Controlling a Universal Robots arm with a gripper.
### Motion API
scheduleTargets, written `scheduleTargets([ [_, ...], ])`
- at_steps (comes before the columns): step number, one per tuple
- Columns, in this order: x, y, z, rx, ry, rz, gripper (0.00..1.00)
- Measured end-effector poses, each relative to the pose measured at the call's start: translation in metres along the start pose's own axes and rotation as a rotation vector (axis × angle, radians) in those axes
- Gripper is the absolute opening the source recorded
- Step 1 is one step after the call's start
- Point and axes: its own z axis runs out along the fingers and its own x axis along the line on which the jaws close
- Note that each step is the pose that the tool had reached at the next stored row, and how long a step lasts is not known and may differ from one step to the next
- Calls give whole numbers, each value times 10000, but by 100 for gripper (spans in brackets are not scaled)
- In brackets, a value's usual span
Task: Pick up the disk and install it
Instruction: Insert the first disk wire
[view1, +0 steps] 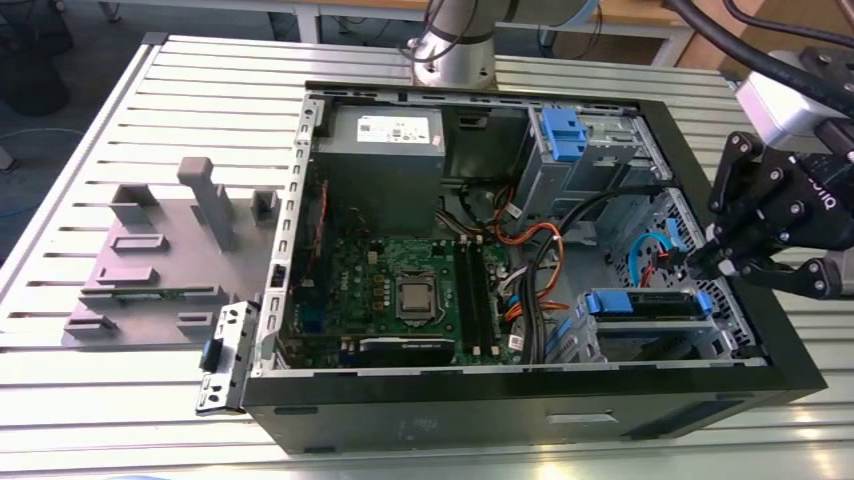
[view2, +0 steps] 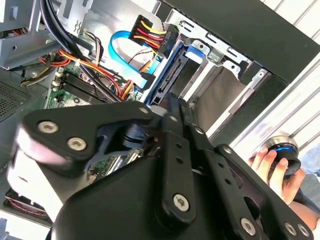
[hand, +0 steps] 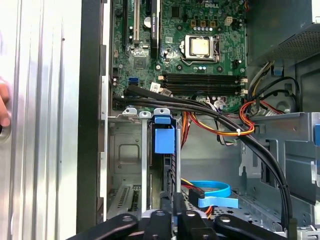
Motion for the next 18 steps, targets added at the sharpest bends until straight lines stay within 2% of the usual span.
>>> scheduleTargets([
  [1, 0, 0, -1, 0, 0, 1, 17],
  [2, 0, 0, -2, 0, 0, 0, 23],
  [3, 0, 0, -3, 0, 0, 0, 23],
  [5, -1, 0, -6, 0, 0, 1, 35],
  [6, -1, 0, -7, 0, 0, 1, 35],
  [7, -1, 1, -8, 0, 0, 1, 41],
  [18, -1, -22, -11, 0, -1, 0, 41],
])
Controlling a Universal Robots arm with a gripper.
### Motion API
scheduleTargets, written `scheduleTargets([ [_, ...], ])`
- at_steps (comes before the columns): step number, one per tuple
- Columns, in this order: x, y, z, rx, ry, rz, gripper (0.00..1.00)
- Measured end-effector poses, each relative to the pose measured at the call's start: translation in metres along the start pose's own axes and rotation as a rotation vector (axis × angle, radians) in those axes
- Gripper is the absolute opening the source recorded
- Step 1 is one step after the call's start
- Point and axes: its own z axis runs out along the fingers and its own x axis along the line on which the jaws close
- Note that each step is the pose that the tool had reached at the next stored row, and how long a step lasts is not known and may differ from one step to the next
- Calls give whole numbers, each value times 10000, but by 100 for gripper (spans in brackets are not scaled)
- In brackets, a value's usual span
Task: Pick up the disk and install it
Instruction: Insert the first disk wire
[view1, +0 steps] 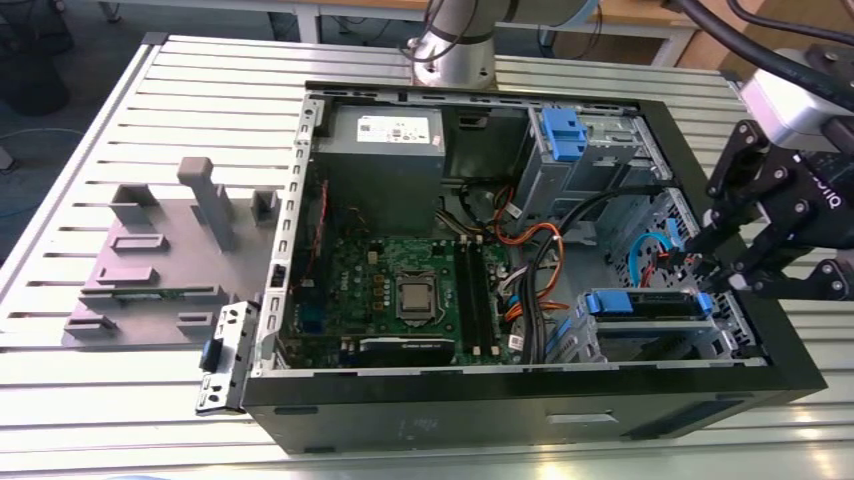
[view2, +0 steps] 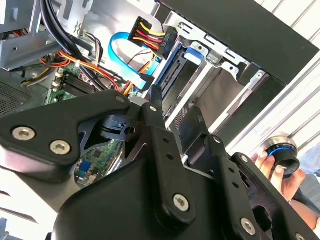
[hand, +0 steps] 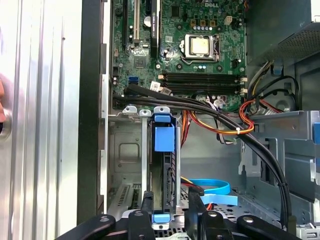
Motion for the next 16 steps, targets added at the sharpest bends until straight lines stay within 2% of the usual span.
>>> scheduleTargets([
  [16, 0, -43, -2, -1, 0, 1, 41],
])
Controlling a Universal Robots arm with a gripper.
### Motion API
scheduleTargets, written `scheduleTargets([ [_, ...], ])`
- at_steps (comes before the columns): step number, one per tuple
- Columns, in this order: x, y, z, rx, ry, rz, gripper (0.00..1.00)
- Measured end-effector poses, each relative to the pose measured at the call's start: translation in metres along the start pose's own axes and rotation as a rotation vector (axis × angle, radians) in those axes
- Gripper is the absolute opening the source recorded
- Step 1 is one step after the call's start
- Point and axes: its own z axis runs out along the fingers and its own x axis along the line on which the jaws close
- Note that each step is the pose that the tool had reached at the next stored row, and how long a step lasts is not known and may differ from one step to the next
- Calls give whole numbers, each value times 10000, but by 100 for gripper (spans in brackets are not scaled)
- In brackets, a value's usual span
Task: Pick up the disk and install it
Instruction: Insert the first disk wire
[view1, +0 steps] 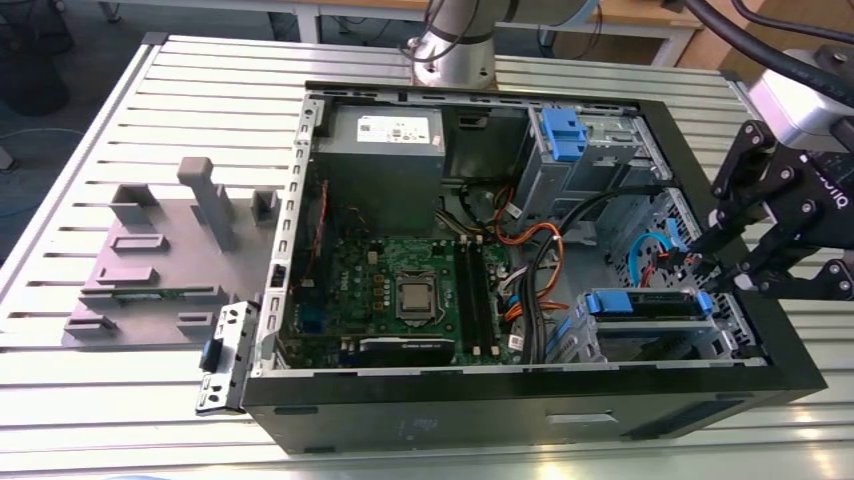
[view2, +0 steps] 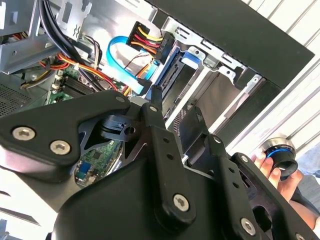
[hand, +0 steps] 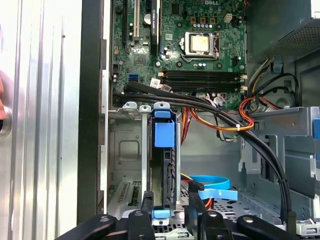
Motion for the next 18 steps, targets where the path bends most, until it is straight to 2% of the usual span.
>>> scheduleTargets([
  [18, -2, -51, -1, 0, -1, 0, 41],
])
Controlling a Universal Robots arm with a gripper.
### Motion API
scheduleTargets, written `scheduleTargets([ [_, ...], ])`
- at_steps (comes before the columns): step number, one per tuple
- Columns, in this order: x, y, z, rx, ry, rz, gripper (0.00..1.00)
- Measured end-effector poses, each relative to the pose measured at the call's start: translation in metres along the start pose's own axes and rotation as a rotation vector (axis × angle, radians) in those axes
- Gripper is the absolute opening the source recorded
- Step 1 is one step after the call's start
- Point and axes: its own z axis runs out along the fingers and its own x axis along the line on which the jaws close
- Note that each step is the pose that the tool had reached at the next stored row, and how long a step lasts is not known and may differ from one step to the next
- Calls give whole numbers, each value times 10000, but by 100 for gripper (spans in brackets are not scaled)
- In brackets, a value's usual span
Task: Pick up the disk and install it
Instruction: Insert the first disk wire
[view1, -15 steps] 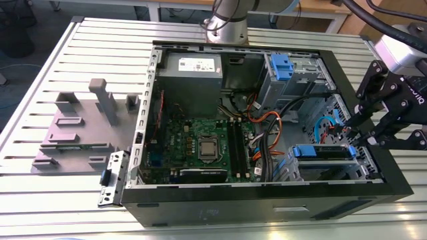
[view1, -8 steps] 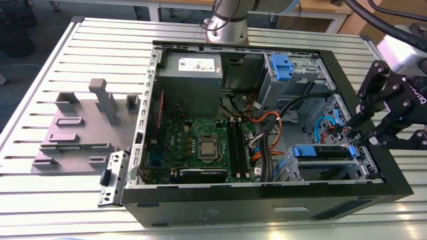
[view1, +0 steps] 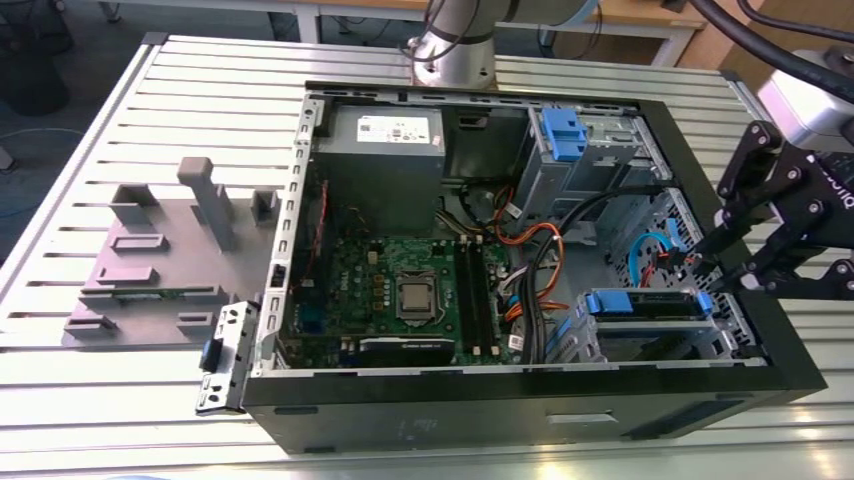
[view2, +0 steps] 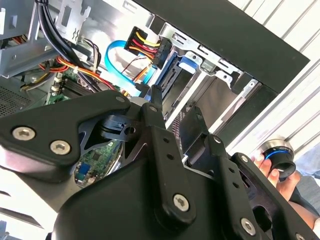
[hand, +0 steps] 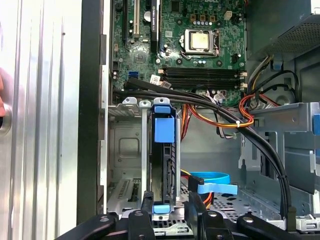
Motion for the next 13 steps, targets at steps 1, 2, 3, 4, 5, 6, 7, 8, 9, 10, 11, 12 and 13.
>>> scheduleTargets([
  [1, 0, -2, 0, 0, 1, 0, 41],
  [2, 0, -5, 0, 0, 1, -1, 41],
  [3, 0, -7, 0, 0, 0, -1, 41],
  [4, 0, -9, 0, 0, 0, 0, 41],
  [5, 0, -11, 0, 0, 0, 0, 41],
  [6, 0, -13, -1, 0, 1, -1, 41],
  [7, 0, -15, 0, 0, 1, -1, 41],
  [8, 0, -16, 0, 0, 0, -1, 41],
  [9, 0, -18, -1, 0, 1, 0, 41],
  [10, 0, -20, -1, 0, 0, 0, 41],
  [11, 0, -22, -1, 0, 1, 0, 41],
  [12, 0, -24, -1, 0, 0, 0, 41],
  [13, 0, -26, -1, 0, 0, 0, 41],
])
